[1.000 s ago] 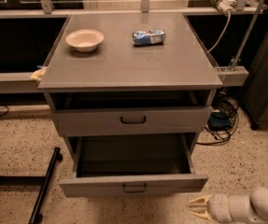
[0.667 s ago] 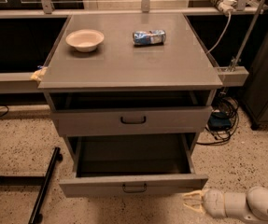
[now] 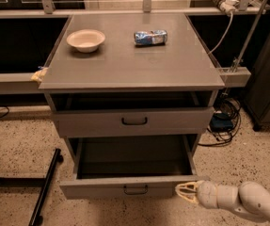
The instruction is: Close middle drawer
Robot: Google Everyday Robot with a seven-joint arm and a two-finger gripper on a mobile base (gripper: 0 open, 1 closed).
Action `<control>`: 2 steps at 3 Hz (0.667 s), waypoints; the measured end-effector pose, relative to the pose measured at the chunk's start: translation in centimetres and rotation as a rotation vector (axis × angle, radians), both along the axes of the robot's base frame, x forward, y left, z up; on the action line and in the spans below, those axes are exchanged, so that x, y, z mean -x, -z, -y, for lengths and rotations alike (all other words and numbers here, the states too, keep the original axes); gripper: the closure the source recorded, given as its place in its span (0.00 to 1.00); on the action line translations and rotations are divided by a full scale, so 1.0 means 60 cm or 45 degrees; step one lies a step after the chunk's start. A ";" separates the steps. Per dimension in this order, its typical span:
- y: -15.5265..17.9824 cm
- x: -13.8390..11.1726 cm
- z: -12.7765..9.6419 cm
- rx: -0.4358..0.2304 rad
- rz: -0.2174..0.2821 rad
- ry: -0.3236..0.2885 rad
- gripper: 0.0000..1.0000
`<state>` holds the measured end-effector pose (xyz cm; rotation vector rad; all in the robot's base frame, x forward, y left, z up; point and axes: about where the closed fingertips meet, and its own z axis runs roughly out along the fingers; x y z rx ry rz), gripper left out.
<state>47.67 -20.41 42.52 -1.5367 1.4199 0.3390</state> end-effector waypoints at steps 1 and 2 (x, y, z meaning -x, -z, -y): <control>0.013 -0.039 0.008 0.015 0.018 0.039 1.00; 0.012 -0.072 0.018 0.027 0.036 0.074 1.00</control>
Offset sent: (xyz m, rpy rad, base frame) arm 0.0703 -0.0255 -0.0045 -0.0385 -0.0500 -0.1021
